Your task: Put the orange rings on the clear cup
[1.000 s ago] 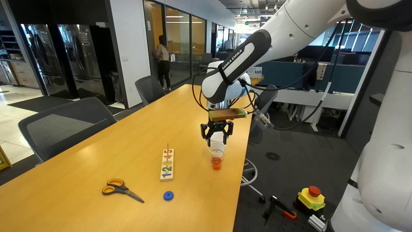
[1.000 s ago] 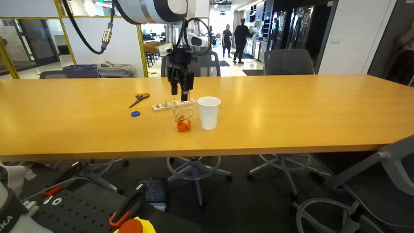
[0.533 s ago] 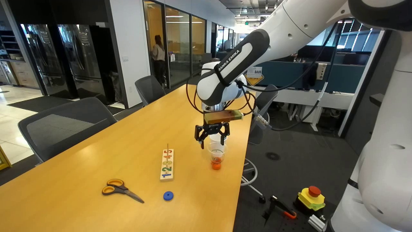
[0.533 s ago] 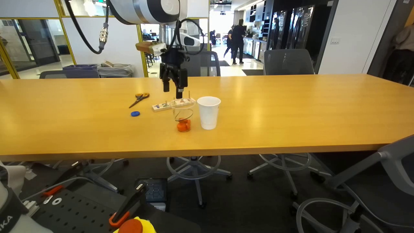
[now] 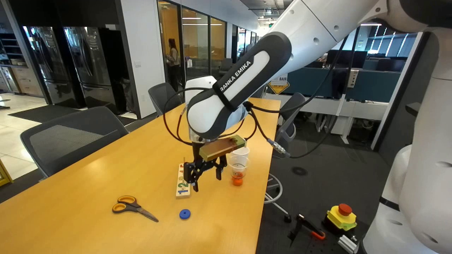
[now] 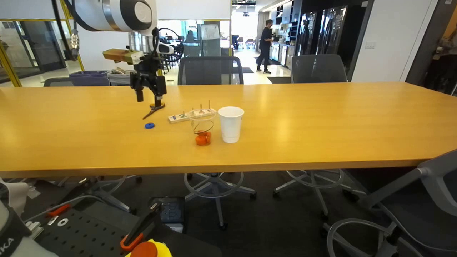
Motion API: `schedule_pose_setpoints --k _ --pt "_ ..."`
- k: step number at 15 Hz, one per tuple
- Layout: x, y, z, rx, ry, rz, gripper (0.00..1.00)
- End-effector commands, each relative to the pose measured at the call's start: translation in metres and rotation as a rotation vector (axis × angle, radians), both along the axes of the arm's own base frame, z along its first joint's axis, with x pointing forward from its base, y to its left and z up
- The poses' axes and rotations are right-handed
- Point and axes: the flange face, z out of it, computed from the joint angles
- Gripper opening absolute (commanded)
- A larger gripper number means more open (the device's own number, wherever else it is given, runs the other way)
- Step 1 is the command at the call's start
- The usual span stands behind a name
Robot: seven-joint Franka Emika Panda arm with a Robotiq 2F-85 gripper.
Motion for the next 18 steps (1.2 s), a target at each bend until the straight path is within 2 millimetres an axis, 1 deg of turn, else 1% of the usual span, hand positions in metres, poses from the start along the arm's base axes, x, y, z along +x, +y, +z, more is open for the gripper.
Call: schedule_pose_setpoints --k 1,3,10,13,18 --pt "-0.004 0.032 -0.017 0.026 -0.038 0.069 1.00" --pt "-0.002 0.044 -0.031 0.044 -0.052 0.071 1.00" --pt "0.006 0.060 -0.077 0.066 -0.129 0.070 1.00" --pt "0.008 0.064 -0.091 0.060 -0.166 0.072 1.00" --pt "0.011 0.066 -0.107 0.051 -0.202 0.064 1.00"
